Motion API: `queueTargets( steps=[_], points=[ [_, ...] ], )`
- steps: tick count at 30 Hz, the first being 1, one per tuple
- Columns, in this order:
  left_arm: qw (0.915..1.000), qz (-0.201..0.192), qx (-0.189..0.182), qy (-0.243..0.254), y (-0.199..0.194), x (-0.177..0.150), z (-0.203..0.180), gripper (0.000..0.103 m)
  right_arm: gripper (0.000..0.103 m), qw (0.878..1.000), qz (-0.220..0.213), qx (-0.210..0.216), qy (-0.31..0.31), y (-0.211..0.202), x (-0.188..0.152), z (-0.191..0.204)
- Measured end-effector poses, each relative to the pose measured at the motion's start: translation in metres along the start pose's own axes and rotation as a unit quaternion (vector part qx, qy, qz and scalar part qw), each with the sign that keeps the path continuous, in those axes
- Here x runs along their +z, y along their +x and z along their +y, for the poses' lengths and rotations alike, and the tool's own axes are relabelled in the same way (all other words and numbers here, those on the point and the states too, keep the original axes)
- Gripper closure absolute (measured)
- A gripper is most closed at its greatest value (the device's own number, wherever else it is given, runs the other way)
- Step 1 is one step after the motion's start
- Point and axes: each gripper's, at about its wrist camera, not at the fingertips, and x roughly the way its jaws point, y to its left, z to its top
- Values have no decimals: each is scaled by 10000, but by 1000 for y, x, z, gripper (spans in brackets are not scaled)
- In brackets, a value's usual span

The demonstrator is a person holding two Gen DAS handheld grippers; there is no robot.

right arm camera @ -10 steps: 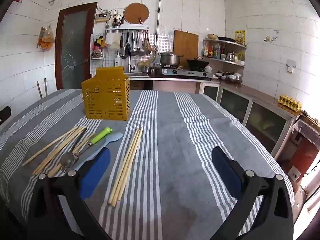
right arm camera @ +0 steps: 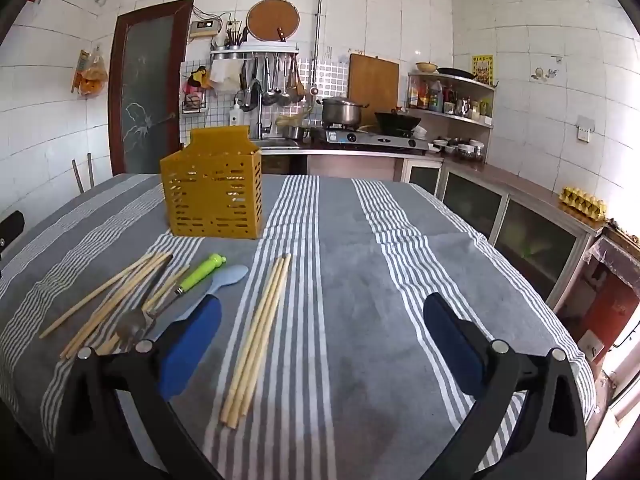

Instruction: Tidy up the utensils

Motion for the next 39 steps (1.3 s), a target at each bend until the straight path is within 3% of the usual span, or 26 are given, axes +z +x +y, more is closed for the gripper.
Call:
queueTargets(
  steps=[7,15,24,39],
  points=[
    [9992,12,-409,46,9,-10,19,5,4,9994,-234,-220,-99,-31,2,29],
    [9983,112,-567,-49,2,-12,33,5,4,9993,-264,-198,-185,-61,-2,41],
    [9985,255,-476,-40,-18,-27,19,5,4,9998,-41,57,-164,-60,-15,27],
    [9989,211,-418,-54,-64,-40,22,5,4,9995,-176,203,-146,-95,-29,20]
  ],
)
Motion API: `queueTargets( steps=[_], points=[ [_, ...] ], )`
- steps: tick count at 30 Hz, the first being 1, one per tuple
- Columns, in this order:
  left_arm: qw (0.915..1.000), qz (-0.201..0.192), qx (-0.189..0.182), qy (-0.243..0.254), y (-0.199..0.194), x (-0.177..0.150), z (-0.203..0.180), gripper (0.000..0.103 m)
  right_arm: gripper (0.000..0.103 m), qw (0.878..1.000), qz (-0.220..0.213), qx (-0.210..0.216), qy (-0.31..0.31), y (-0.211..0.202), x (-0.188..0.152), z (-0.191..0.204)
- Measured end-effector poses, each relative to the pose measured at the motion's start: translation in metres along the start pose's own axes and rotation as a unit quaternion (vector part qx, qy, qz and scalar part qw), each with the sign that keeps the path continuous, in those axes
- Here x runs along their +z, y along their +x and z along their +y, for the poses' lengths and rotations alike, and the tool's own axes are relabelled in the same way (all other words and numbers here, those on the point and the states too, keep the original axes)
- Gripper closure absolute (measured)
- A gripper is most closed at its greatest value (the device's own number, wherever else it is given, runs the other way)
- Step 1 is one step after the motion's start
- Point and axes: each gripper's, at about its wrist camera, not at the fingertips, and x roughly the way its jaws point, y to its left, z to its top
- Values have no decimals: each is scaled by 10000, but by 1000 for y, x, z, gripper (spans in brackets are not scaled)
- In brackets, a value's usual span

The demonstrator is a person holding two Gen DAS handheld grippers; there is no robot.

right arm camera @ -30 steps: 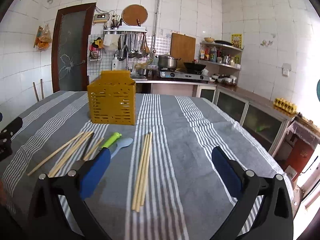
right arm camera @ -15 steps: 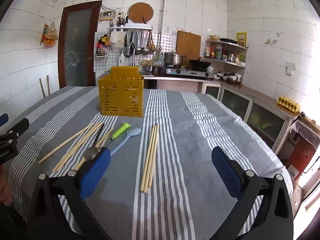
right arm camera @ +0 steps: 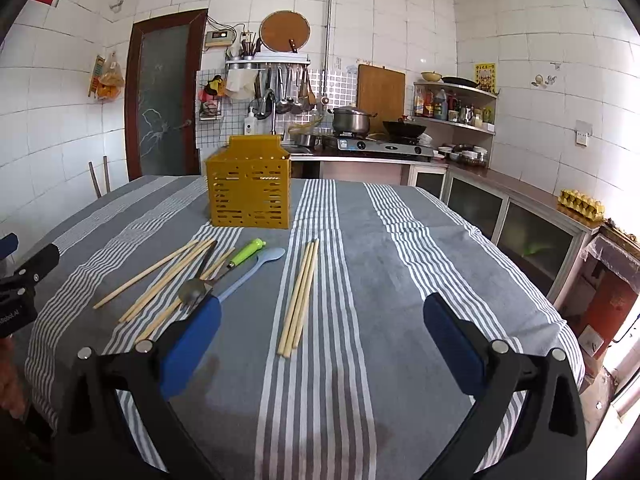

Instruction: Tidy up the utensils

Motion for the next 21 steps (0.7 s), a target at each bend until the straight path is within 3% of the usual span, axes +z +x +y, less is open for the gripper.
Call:
queueTargets(
  steps=[9,21],
  points=[
    [9997,-199,136,27,-26,4,17,5,4,9999,-52,128,65,-1,1,17],
    [9999,-106,-13,-11,-10,3,13,5,4,10000,-43,60,-6,-1,-3,16]
  ],
)
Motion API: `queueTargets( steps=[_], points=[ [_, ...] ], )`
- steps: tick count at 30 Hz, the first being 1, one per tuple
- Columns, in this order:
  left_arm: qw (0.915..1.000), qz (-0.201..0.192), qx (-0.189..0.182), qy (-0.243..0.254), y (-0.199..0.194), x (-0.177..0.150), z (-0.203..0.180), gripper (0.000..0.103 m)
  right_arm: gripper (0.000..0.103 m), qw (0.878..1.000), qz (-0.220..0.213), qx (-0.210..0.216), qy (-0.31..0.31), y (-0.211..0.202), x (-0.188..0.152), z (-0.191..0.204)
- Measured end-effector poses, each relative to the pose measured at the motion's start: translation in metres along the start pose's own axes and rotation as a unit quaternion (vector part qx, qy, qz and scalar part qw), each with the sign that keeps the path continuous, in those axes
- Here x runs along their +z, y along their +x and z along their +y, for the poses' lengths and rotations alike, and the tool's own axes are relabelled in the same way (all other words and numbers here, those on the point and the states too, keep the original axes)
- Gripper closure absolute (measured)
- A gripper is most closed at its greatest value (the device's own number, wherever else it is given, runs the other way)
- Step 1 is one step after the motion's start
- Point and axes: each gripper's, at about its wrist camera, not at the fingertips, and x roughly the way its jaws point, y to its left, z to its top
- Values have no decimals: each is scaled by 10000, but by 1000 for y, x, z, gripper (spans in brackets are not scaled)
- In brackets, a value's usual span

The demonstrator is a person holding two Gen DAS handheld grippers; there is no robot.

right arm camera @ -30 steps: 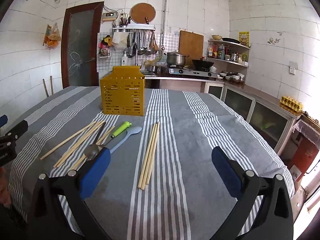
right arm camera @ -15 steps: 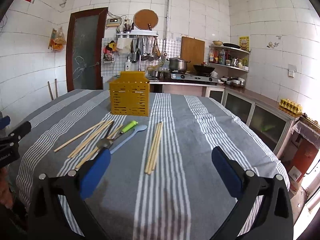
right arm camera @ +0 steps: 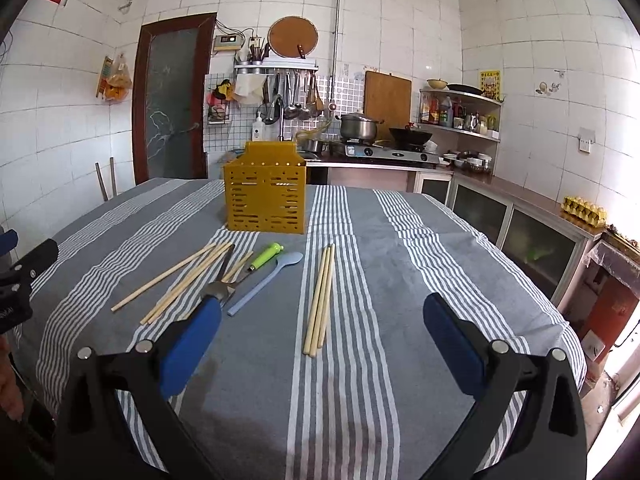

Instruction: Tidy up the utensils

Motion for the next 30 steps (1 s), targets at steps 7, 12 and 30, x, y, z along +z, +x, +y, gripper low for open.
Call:
queueTargets(
  steps=[7,12,30],
  points=[
    [10000,61,11,-54,6,1,-1,5,4,10000,59,-12,8,3,1,-5],
    [10000,66,-26,-41,14,4,-7,5,4,10000,55,-69,-2,5,3,-11],
    [9992,373,102,118,141,27,-15,5,4,9983,554,-172,-35,128,21,-17]
  ],
)
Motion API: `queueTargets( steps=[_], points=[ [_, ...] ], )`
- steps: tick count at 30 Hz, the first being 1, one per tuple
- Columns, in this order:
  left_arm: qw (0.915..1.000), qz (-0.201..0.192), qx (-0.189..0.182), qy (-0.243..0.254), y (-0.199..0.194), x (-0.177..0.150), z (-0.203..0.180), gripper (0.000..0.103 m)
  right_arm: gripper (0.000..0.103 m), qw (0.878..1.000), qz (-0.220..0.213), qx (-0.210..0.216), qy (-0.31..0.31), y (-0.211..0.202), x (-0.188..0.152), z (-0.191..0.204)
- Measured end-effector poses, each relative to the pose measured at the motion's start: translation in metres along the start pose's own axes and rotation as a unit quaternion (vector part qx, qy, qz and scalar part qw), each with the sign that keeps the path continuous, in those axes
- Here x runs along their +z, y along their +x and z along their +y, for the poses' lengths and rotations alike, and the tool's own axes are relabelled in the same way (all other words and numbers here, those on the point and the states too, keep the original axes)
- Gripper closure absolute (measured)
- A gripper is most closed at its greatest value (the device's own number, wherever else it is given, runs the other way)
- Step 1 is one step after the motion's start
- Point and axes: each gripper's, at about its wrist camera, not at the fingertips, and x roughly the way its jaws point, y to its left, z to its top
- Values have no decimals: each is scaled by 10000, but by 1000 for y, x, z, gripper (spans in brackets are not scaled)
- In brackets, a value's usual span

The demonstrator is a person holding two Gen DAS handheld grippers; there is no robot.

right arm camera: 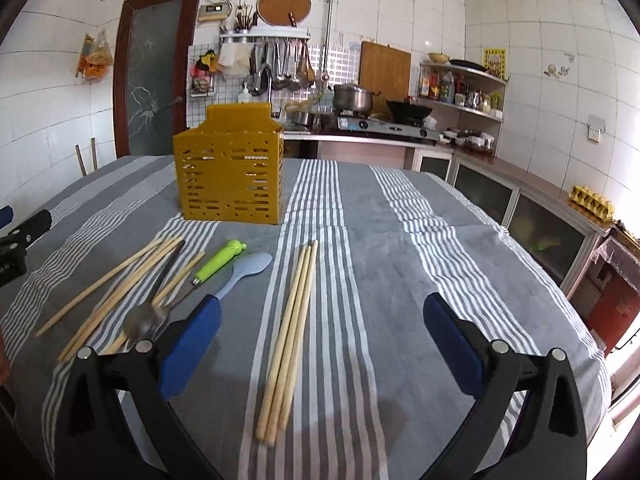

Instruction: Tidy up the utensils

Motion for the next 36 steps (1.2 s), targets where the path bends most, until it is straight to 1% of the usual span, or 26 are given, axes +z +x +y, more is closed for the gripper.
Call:
queueTargets(
  steps=[2,4,7,9,10,12,14,15,17,20,21,22,23,26,28,32,34,36],
  points=[
    [10000,75,-2,-2,7,5,1,5,4,10000,66,-15,7,9,9,0],
    [9997,210,-91,-1,14,9,0,5,4,9999,147,14,56,18,15,-1],
    [9993,318,-16,219,28,15,-5,5,6,9995,306,63,22,35,20,-3],
    [9984,481,-26,306,39,17,-8,8,19,9991,430,43,-27,45,22,-4],
    [9977,594,-42,328,46,18,-9,12,23,9986,528,67,-12,53,24,-6],
    [9965,769,-120,319,57,18,-10,16,35,9976,693,32,-8,66,27,-8],
    [9944,978,-218,338,71,19,-13,26,43,9963,865,25,-9,78,29,-9],
    [9935,1053,-233,355,76,18,-15,28,46,9953,965,44,-42,85,28,-9],
    [9910,1249,-307,378,87,14,-17,38,50,9940,1083,98,-128,93,26,-7],
    [9841,1660,-483,418,101,5,-21,50,57,9921,1236,37,-231,102,24,-4],
    [9822,1752,-516,445,105,2,-22,51,58,9916,1274,22,-242,104,24,-2],
    [9799,1856,-556,473,108,-1,-24,57,60,9905,1354,47,-247,107,22,-1],
    [9763,1998,-674,484,113,-5,-26,60,62,9898,1403,89,-220,108,20,0],
    [9661,2345,-828,697,121,-13,-32,64,63,9883,1509,116,-194,112,19,2],
    [9633,2412,-854,806,123,-15,-35,65,65,9866,1621,90,-184,115,18,3],
    [9584,2579,-938,789,128,-12,-34,65,67,9814,1900,134,-246,126,19,6],
    [9550,2690,-985,772,133,-10,-34,65,67,9803,1951,146,-255,130,21,6],
    [9514,2763,-1011,913,140,-7,-38,65,67,9782,2057,212,-192,135,24,5]
  ],
)
